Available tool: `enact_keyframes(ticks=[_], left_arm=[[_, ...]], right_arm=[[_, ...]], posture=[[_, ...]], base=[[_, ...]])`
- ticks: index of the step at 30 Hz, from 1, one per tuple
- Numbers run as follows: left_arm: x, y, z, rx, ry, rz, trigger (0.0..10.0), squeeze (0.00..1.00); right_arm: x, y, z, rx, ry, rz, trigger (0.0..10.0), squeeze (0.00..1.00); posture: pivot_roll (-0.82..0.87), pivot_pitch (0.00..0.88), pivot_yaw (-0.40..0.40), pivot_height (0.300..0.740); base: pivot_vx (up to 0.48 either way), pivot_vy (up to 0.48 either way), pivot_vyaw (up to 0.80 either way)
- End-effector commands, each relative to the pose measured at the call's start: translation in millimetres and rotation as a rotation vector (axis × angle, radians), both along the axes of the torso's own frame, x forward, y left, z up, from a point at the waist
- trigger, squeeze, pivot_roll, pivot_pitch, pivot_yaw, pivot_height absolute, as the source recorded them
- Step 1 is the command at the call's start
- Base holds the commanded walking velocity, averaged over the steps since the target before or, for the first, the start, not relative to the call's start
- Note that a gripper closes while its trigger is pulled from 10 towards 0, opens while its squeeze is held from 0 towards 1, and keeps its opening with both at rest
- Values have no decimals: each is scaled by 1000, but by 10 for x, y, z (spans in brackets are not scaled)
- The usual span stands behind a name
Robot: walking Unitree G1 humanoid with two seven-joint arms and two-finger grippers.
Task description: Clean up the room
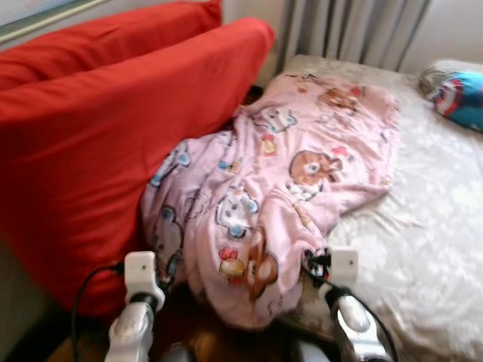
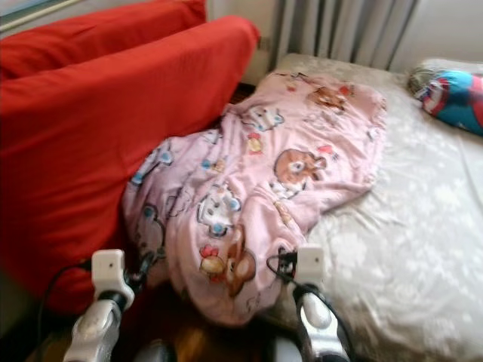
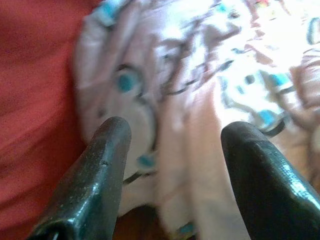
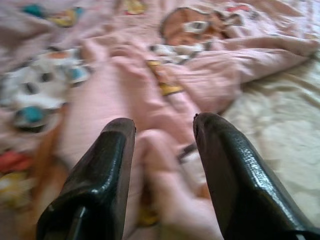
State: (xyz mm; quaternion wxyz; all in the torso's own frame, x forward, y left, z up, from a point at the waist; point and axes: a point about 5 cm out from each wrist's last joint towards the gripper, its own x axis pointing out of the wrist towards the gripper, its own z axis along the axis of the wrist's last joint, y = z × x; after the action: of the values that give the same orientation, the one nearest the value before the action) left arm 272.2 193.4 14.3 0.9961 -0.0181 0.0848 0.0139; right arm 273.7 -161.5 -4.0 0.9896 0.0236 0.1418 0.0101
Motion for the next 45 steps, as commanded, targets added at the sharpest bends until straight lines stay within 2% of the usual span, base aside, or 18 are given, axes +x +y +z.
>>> enact_keyframes(ticks=[1,8,10,19,20,23,24,27,30,32,36,39,44,45], left_arm=[[-37,-42,-56,-13,27,-6,10000,0],[-32,-44,-54,-12,28,-4,10000,0],[-28,-44,-53,-10,29,-4,10000,0],[-18,-65,-65,-7,44,-17,10000,0],[-18,-65,-66,-8,45,-18,10000,0],[-19,-66,-68,-9,47,-21,10000,0],[-17,-67,-68,-8,48,-22,10000,0],[-14,-71,-67,-9,49,-26,10000,0],[-15,-70,-66,-9,50,-30,10000,0],[-22,-66,-69,-7,52,-33,10000,0],[-26,-57,-68,-5,52,-33,10000,0],[-14,-73,-54,-5,48,-41,10000,0],[-11,-77,-32,0,38,-52,10000,0],[-12,-72,-30,1,37,-52,10000,0]], right_arm=[[-36,-33,-37,4,18,-14,10000,0],[-40,-16,-54,5,33,0,10000,0],[-56,-7,-91,-12,67,15,10000,0],[-77,-67,-127,-31,101,0,10000,0],[-76,-69,-132,-28,109,10,10000,1000],[-89,-64,-169,-34,152,38,10000,1000],[-133,-65,-239,-95,223,77,10000,1000],[-166,-119,-284,-143,275,83,10000,1000],[-164,-154,-295,-151,304,80,10000,1000],[-166,-142,-308,-146,334,121,10000,1000],[-156,-121,-303,-132,337,155,10000,1000],[-155,-125,-321,-168,384,177,10000,1000],[-129,-77,-316,-189,400,202,10000,1000],[-124,-68,-314,-195,401,209,10000,918]], posture=[[-95,69,-37,637],[-97,69,-36,637],[-98,67,-36,637],[-98,69,-34,637],[-98,69,-34,637],[-97,67,-33,637],[-97,68,-31,637],[-87,74,-27,637],[-89,74,-25,637],[-87,79,-24,637],[-82,85,-22,637],[-63,100,-17,637],[-52,114,-8,637],[-52,115,-7,637]], base=[[349,0,0],[343,0,0],[0,0,0],[0,0,0],[0,0,0],[0,0,0],[0,0,0],[0,0,0],[0,0,0],[0,0,0],[0,0,0],[0,0,0],[0,0,0],[0,0,0]])
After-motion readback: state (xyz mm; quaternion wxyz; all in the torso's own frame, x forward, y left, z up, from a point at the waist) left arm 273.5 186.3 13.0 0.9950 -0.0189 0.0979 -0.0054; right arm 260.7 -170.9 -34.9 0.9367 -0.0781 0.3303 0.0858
